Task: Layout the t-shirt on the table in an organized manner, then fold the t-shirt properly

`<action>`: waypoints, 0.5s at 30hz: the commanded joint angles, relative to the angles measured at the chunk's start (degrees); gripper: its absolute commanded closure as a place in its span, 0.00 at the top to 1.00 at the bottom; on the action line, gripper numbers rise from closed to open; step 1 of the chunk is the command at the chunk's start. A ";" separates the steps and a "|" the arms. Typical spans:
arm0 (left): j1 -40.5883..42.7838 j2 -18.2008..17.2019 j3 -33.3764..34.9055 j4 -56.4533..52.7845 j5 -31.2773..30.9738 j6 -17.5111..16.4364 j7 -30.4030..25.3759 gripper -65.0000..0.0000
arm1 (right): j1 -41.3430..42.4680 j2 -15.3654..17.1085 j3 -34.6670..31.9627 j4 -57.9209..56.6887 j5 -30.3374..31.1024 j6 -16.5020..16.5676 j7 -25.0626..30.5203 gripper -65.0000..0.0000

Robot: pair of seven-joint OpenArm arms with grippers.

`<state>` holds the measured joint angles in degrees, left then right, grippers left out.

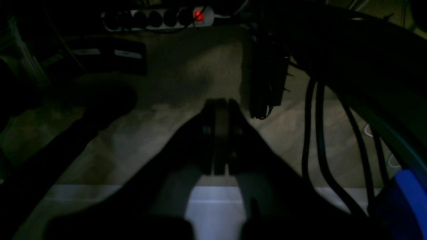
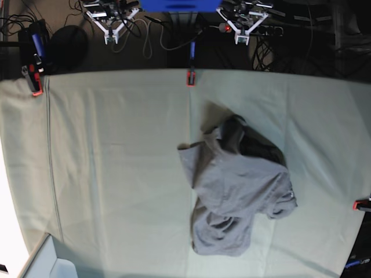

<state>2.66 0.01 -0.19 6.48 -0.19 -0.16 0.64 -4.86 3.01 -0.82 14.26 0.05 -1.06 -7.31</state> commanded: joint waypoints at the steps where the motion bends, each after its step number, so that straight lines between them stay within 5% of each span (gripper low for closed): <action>1: 0.20 -0.05 -0.03 0.16 0.23 0.38 -0.07 0.00 | -0.37 0.29 -0.02 0.20 0.08 1.37 0.23 0.00; 15: 7.32 -1.37 -0.03 7.54 0.14 0.21 -0.16 0.00 | -3.62 0.20 0.07 1.52 0.08 1.37 0.32 0.00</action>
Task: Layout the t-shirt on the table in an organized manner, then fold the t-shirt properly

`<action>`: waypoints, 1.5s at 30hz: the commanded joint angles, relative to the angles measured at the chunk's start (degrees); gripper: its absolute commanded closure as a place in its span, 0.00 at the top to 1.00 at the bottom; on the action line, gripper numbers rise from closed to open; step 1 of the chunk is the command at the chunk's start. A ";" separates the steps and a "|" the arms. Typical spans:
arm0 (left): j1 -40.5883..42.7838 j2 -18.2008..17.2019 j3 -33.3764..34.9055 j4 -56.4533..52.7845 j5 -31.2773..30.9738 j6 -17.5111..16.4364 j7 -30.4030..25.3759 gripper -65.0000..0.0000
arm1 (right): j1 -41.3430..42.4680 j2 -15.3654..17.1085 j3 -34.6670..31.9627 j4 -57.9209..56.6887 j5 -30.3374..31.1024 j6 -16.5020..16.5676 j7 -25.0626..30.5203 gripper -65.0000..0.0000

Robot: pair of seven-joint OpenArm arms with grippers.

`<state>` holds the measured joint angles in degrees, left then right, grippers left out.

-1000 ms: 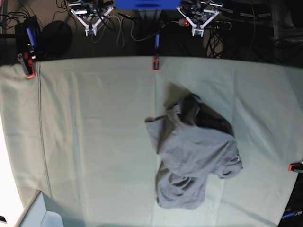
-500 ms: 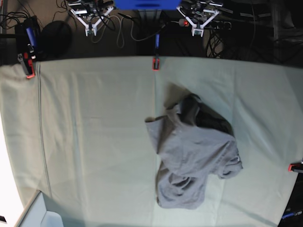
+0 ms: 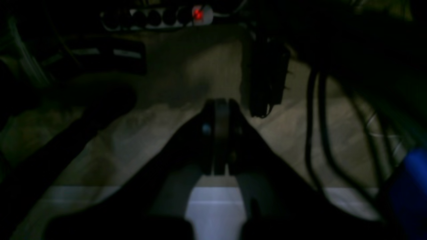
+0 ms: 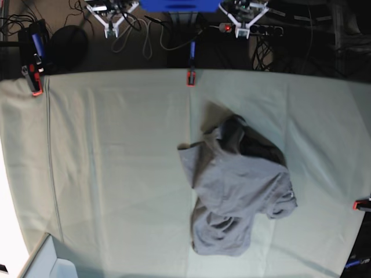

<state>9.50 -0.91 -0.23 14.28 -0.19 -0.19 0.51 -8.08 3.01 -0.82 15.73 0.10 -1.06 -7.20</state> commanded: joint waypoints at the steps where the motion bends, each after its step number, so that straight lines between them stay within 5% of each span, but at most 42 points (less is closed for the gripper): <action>1: 3.21 -0.72 -0.08 3.17 0.14 0.23 -0.03 0.00 | -1.73 0.20 0.07 2.16 0.03 1.37 0.21 0.00; 6: 16.92 -2.39 -0.08 27.69 0.14 0.23 1.73 0.00 | -15.18 0.20 0.07 25.90 0.03 1.37 -1.37 0.00; 12: 26.59 -4.06 -0.17 55.04 0.05 0.32 15.71 0.00 | -28.54 0.29 0.07 58.34 0.03 1.37 -9.72 0.00; 20: 34.06 -4.59 -0.25 80.97 0.05 0.32 25.73 0.00 | -34.08 0.38 0.42 84.01 0.03 1.37 -20.27 0.00; 26: 34.68 -4.32 -0.25 96.35 0.05 0.41 31.44 0.00 | -35.92 1.35 0.16 96.67 0.03 1.37 -21.50 0.00; 29: 31.78 -4.24 -0.17 99.34 0.05 0.41 32.06 0.01 | -35.22 1.43 0.16 99.83 0.03 1.37 -23.00 0.00; 32: 27.29 -3.97 0.10 99.08 -0.65 0.41 31.97 0.15 | -31.53 1.43 0.07 100.10 0.03 1.37 -26.34 0.00; 37: 19.91 -3.36 0.10 98.46 -5.57 0.41 31.97 0.45 | -28.89 1.26 -0.02 100.36 0.03 1.37 -28.97 0.15; 45: 4.09 -3.01 -2.36 82.02 -15.24 0.85 31.53 0.69 | -28.54 1.43 -0.02 100.27 0.03 1.37 -29.33 0.39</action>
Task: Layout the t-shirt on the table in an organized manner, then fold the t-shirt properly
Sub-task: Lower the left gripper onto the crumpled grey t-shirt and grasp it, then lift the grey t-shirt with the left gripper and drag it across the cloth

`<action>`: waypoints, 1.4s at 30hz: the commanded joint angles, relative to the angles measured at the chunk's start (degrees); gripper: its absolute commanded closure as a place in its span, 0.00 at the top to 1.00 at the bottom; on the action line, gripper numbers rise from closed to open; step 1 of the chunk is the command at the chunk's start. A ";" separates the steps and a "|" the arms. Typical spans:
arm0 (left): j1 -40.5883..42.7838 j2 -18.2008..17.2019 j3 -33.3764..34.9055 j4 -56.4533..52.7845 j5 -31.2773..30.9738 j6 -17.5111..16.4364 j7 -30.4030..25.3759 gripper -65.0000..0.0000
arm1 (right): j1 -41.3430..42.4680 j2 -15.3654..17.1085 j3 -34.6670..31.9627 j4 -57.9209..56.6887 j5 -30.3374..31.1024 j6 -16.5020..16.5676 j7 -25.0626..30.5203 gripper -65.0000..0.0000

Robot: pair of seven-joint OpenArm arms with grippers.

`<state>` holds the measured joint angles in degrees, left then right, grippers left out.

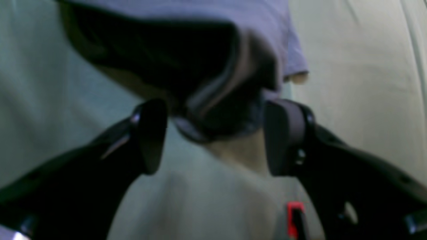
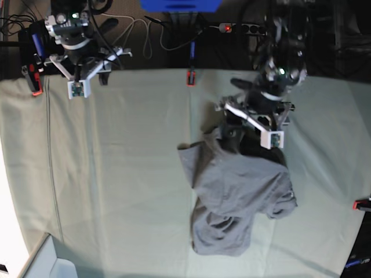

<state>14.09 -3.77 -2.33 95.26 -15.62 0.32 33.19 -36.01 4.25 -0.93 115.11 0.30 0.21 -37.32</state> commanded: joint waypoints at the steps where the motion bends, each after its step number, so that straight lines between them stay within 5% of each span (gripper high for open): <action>1: -2.09 -0.14 -1.23 -0.63 -0.69 0.34 -1.15 0.70 | -0.61 0.28 0.09 0.80 -0.16 0.10 0.79 0.40; 11: -14.75 -0.14 -13.89 -10.91 -9.57 -0.10 -1.15 0.70 | -1.84 0.28 0.53 0.45 -0.25 0.10 0.71 0.40; 28: -24.06 1.09 -14.33 -28.23 -9.75 -0.19 -1.23 0.69 | -1.31 0.80 0.62 0.01 -0.25 0.10 -2.20 0.40; 30: -24.50 1.09 -14.33 -28.67 -9.75 -0.19 -1.32 0.60 | -1.22 1.07 0.45 0.01 -0.25 0.10 -2.20 0.40; 32: -24.77 1.18 -14.33 -28.58 -9.83 -0.19 -2.64 0.38 | -1.13 1.07 0.53 0.01 -0.25 0.10 -2.20 0.40; 34: -25.82 2.23 -14.24 -28.58 -9.83 -0.19 -5.28 0.06 | -1.13 1.07 0.53 0.01 -0.25 0.10 -2.20 0.40; 35: -26.26 2.50 -14.07 -28.41 -9.83 -0.19 -5.81 0.00 | -1.13 1.07 0.53 0.01 -0.25 0.10 -2.20 0.40; 42: -29.16 4.61 -5.98 -18.21 -9.75 0.25 -6.51 0.01 | -1.13 1.86 0.62 0.01 -0.34 0.10 -2.20 0.40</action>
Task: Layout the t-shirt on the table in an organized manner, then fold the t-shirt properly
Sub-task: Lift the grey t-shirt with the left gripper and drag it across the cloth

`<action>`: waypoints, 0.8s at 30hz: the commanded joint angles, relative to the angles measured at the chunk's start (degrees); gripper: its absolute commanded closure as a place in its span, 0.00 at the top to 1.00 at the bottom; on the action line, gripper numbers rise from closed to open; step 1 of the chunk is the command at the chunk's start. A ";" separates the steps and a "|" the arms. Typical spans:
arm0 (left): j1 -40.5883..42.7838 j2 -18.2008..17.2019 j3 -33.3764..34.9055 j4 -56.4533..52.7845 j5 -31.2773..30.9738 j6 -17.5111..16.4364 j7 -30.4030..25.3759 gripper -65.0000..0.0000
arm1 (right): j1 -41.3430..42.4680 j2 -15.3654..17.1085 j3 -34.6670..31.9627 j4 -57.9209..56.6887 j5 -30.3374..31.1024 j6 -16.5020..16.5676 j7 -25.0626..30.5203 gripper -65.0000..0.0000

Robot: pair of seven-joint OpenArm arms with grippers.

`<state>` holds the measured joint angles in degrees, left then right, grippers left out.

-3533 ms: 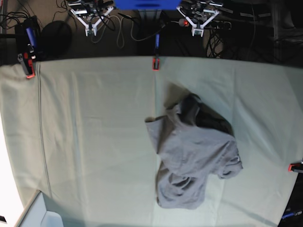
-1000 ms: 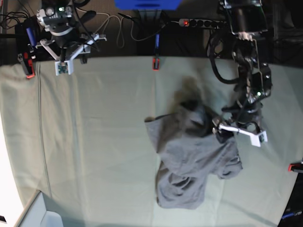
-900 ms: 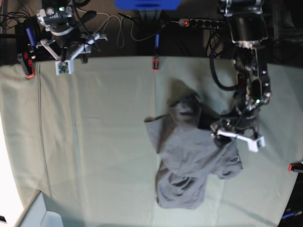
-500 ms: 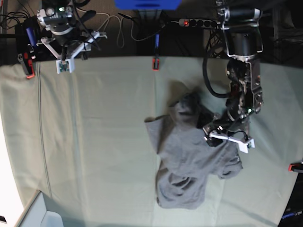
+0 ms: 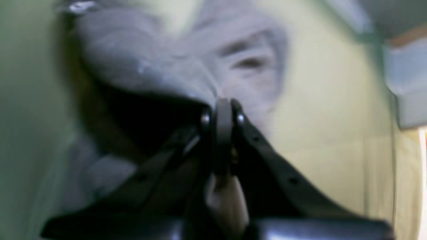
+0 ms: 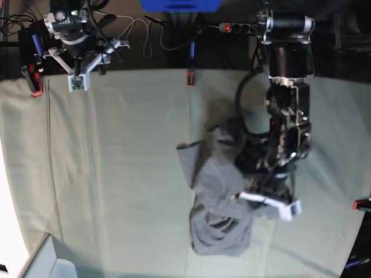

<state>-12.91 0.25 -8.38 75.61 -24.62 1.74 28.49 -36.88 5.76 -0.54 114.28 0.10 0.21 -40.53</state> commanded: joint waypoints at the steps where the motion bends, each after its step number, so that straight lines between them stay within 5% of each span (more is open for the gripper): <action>1: -2.79 1.11 2.89 3.55 -0.48 -1.08 -1.81 0.00 | -0.26 0.35 0.32 0.75 -0.14 0.10 1.02 0.40; 6: -7.62 4.72 17.31 6.19 0.93 -1.08 -1.81 0.00 | -0.52 0.09 2.07 0.75 -0.14 0.10 0.93 0.40; 12: -13.69 8.75 42.80 -5.24 12.27 -1.08 -6.64 0.02 | -1.67 0.00 2.43 0.75 -0.14 0.10 0.84 0.40; 16: -15.80 8.75 60.29 -12.36 12.62 -0.99 -12.27 0.26 | -2.28 0.00 2.51 0.75 -0.14 0.10 0.84 0.40; 20: -12.54 8.75 64.25 -13.33 11.04 -0.99 -18.34 0.53 | -2.81 -0.09 2.43 0.75 -0.14 0.10 0.84 0.40; 24: -9.38 7.27 58.80 -12.89 11.83 -0.99 -20.01 0.55 | -2.81 -0.09 2.07 0.75 -0.05 0.10 0.84 0.40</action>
<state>-20.73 7.53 51.20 61.67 -12.88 0.14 9.98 -39.24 5.58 1.45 114.08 0.05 0.19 -40.58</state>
